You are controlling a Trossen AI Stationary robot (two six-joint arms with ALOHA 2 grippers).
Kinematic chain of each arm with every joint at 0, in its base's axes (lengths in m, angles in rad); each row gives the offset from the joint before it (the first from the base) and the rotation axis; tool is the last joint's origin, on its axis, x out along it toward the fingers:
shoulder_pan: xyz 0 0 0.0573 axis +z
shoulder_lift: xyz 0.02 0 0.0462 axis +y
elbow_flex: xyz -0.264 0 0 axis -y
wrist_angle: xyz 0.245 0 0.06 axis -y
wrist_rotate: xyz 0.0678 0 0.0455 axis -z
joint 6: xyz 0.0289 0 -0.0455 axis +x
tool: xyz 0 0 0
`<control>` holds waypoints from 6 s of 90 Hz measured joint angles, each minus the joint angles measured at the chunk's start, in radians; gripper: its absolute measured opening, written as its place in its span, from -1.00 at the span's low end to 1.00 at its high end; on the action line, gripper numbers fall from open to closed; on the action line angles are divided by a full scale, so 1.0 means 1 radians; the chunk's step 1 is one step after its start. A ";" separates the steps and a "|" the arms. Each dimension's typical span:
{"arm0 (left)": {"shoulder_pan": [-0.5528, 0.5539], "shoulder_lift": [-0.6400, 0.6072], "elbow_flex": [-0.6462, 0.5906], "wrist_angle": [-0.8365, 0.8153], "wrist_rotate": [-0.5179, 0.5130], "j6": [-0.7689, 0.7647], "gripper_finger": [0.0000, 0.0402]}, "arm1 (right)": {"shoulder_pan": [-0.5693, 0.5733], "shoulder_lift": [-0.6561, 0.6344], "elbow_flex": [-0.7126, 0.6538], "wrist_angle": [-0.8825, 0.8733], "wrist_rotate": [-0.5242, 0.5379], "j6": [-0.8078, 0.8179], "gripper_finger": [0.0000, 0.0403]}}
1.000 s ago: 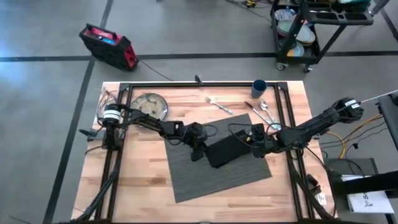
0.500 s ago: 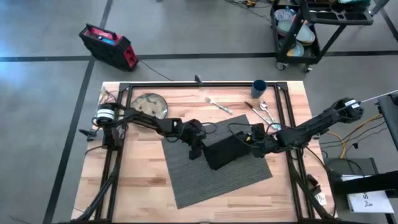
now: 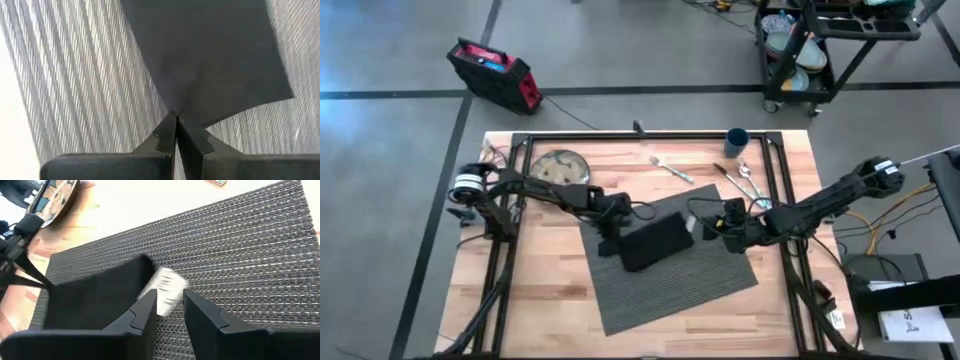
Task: Set table place
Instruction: Move the black napkin to the middle left of the table, then adjust the dark blue table mat
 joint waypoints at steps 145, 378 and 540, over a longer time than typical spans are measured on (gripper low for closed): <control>-0.536 -0.231 -0.439 0.584 0.510 -0.730 -0.59 | 0.000 0.000 0.000 -0.001 -0.179 -0.119 -0.53; -0.812 -0.372 -0.414 -0.146 -0.172 -0.607 -1.00 | 0.000 0.037 0.001 0.023 -0.177 -0.151 -0.73; -0.205 -0.041 -0.173 0.152 -0.427 -0.388 -1.00 | 0.424 0.195 -0.002 -0.083 -0.340 0.352 -1.00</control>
